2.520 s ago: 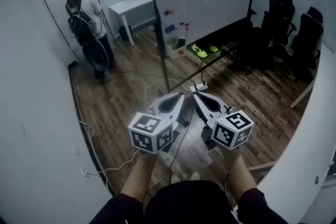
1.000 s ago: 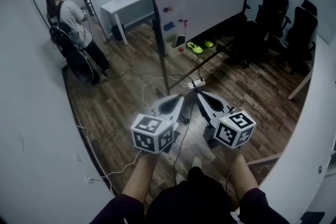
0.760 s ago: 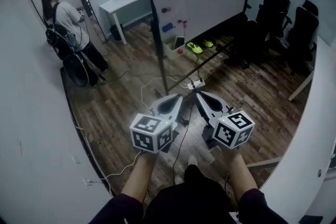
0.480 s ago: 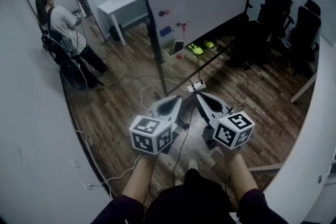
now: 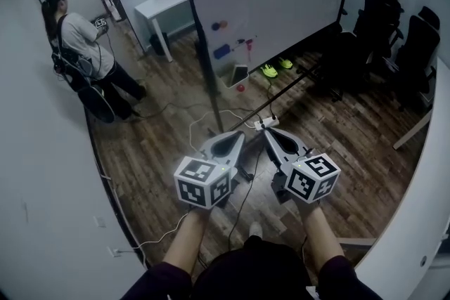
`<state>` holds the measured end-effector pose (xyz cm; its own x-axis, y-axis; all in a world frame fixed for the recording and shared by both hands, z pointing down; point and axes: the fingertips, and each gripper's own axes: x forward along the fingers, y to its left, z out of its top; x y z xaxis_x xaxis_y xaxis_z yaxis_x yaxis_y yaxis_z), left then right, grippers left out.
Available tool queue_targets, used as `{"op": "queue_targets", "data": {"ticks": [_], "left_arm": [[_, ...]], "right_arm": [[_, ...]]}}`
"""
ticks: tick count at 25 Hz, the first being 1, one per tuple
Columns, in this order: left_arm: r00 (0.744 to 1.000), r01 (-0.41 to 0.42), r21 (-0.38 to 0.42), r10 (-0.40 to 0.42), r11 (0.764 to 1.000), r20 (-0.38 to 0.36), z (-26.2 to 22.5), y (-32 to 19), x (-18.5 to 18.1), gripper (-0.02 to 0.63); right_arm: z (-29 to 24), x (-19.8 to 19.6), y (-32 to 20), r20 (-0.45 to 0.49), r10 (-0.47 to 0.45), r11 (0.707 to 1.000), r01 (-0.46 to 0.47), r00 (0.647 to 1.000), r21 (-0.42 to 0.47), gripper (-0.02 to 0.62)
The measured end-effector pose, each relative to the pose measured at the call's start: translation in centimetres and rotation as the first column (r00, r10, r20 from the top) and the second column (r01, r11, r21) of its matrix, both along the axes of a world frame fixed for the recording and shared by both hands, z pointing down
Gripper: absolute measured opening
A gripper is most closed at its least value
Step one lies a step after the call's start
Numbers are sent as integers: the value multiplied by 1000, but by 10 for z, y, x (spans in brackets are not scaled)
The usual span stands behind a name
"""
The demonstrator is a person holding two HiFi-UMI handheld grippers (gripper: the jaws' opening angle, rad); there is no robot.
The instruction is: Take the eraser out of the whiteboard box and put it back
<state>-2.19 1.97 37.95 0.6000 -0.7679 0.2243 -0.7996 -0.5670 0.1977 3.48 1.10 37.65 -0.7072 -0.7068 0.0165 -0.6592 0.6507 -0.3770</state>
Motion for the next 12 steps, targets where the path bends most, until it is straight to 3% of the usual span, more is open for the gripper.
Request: {"op": "queue_targets", "data": {"ticks": [12], "left_arm": [[998,61,-28,-61,998,17,12,-54,12,5]], "right_arm": [[16,13,-54,18,-56,998,57,998,-35,5]]}}
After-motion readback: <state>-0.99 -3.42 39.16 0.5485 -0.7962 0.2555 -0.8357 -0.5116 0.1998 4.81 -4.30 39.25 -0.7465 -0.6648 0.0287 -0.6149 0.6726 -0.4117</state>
